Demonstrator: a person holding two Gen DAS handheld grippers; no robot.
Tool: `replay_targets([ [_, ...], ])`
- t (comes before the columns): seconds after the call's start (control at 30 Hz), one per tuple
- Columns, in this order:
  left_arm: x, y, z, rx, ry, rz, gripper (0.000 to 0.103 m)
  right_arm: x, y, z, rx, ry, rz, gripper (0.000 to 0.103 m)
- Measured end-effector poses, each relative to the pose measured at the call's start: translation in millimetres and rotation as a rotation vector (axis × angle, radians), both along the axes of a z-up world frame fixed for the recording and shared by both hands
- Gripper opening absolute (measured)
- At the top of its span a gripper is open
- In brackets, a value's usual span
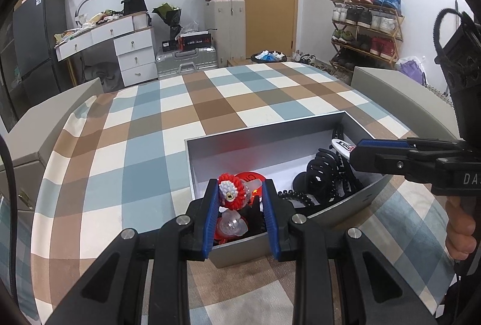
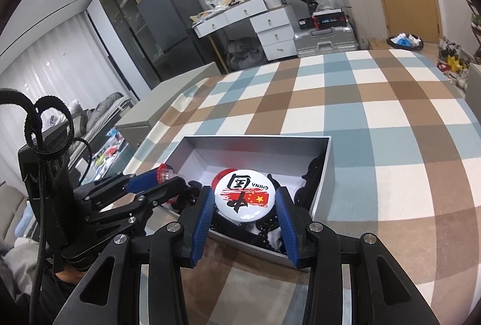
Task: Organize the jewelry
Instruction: 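Carry the hair tie with the left gripper and the badge with the right into the box, then open both grippers to release the hair tie and badge into the box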
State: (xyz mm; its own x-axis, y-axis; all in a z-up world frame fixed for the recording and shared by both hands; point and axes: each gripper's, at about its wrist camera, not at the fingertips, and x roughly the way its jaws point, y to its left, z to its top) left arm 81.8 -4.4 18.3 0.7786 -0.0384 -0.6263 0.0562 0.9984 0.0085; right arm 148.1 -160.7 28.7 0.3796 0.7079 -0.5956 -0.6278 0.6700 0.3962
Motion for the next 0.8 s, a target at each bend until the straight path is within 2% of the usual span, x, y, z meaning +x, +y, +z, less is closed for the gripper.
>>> replay_targets([
  [0.27,-1.1,-6.4,-0.4,0.015,0.015,-0.024,0.023,2.2,-1.6,-0.9,0.011,0.010,-0.004,0.041],
  [0.8,-1.1,-3.5,-0.9,-0.005,0.010,-0.020,0.023,2.7,-6.7,1.1,0.029,0.007,-0.031,0.042],
])
